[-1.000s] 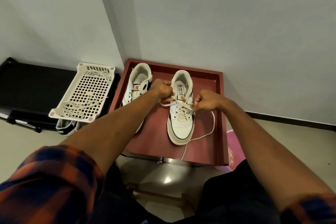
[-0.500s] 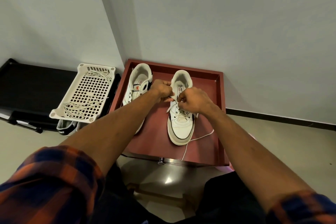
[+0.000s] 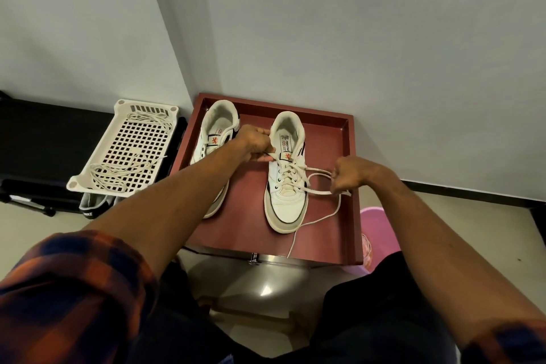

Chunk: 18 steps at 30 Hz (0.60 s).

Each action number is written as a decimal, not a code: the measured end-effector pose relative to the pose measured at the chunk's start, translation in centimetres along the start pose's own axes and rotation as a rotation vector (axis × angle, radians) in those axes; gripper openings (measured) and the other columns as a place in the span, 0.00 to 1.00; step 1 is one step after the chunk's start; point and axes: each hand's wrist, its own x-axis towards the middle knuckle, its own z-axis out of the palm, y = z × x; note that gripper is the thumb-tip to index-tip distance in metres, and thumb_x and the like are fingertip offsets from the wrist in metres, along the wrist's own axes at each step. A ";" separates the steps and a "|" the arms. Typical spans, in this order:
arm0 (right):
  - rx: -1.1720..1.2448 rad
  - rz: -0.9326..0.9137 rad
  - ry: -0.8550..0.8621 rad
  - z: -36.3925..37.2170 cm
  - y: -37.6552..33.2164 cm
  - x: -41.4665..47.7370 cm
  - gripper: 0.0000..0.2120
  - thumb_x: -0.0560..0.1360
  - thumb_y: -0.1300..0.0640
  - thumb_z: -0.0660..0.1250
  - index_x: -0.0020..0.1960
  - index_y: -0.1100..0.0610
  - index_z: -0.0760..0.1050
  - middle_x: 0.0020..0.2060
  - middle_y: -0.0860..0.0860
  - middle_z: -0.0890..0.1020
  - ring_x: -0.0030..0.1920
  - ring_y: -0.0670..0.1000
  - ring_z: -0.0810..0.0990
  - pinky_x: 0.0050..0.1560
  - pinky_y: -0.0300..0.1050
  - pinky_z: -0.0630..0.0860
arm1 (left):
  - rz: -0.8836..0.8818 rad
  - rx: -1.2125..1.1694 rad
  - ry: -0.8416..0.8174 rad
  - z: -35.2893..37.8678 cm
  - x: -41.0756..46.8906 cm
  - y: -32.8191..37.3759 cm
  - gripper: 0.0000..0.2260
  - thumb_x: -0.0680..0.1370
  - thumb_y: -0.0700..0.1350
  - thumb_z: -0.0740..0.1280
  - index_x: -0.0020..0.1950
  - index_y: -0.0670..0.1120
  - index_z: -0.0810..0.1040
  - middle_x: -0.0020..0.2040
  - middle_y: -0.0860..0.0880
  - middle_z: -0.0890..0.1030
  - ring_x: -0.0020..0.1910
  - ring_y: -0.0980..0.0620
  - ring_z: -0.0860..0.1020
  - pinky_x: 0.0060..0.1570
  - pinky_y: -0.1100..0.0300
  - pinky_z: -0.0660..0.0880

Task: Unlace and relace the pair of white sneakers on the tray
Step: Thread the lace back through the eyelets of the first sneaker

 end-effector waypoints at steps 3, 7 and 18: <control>0.052 -0.008 0.084 0.1 -0.2 0.0 0.06 0.71 0.58 0.70 0.44 0.50 0.85 0.35 0.44 0.82 0.41 0.48 0.80 0.47 0.43 0.79 | 0.002 -0.003 0.005 0.2 -0.2 0.0 0.16 0.74 0.25 0.67 0.46 0.47 0.76 0.45 0.42 0.82 0.46 0.43 0.83 0.38 0.52 0.82; 0.220 -0.069 0.314 -0.2 -1.8 0.8 0.07 0.71 0.56 0.70 0.37 0.44 0.82 0.39 0.42 0.86 0.43 0.45 0.83 0.54 0.48 0.81 | 0.038 0.032 0.024 0.2 0.1 -0.3 0.14 0.74 0.26 0.69 0.47 0.46 0.76 0.49 0.40 0.83 0.50 0.42 0.84 0.41 0.50 0.82; 0.553 0.193 0.625 -0.3 -6.3 3.7 0.20 0.71 0.39 0.73 0.35 0.55 0.81 0.29 0.49 0.81 0.34 0.50 0.81 0.29 0.40 0.66 | 0.846 1.112 0.219 1.6 -1.3 -1.8 0.08 0.73 0.48 0.70 0.51 0.50 0.82 0.55 0.47 0.76 0.56 0.46 0.74 0.55 0.50 0.76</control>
